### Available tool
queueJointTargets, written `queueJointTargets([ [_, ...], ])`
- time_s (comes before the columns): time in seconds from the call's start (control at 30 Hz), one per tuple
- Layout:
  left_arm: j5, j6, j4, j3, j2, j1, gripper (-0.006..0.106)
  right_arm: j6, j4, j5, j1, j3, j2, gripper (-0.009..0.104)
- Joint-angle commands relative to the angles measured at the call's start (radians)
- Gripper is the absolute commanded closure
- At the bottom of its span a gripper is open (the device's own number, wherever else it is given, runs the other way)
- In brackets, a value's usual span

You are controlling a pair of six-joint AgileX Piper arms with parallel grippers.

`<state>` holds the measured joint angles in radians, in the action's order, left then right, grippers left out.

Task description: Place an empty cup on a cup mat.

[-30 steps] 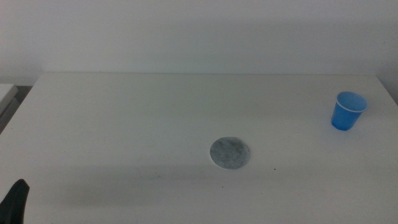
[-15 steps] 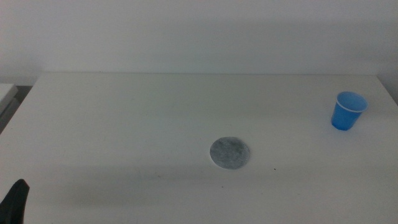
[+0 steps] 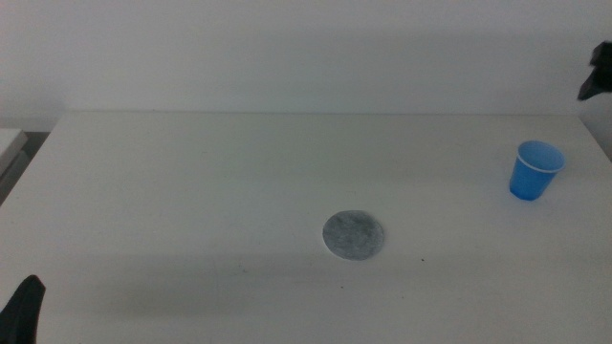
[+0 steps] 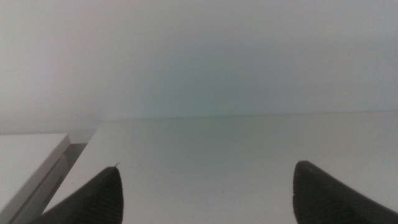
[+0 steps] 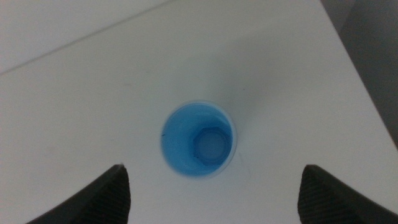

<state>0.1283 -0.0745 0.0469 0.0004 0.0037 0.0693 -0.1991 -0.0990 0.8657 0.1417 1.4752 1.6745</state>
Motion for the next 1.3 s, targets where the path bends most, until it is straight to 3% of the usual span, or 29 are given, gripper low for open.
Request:
queueJointTargets([
  [0.0,-0.013,-0.003,-0.002,0.000,-0.004,0.001,0.007,0.014,0.002,-0.026,0.008,0.026,0.061,0.002],
  [0.47,-0.013,-0.003,-0.002,0.000,-0.004,0.001,0.007,0.016,0.003,-0.142,0.008,0.034,0.344,0.002],
  [0.53,-0.013,-0.003,-0.002,0.000,-0.004,0.001,0.007,0.016,0.003,-0.167,0.008,0.034,0.367,0.007],
  [0.57,-0.013,-0.003,-0.002,0.000,-0.004,0.001,0.007,0.016,0.003,-0.173,0.008,0.034,0.375,0.014],
  [0.63,-0.013,-0.003,-0.002,0.000,-0.004,0.001,0.007,0.016,-0.007,-0.180,0.008,0.034,0.388,0.039],
  [0.73,-0.013,-0.003,-0.002,0.000,-0.004,0.001,0.007,0.018,-0.017,-0.184,0.008,0.034,0.391,0.098],
  [1.0,-0.013,-0.003,-0.002,0.000,-0.004,0.001,0.007,0.053,-0.020,-0.150,-0.039,0.035,0.240,0.095],
  [1.27,-0.013,-0.003,-0.002,0.000,-0.004,0.001,0.007,0.035,-0.020,-0.099,-0.227,0.035,0.096,0.095],
])
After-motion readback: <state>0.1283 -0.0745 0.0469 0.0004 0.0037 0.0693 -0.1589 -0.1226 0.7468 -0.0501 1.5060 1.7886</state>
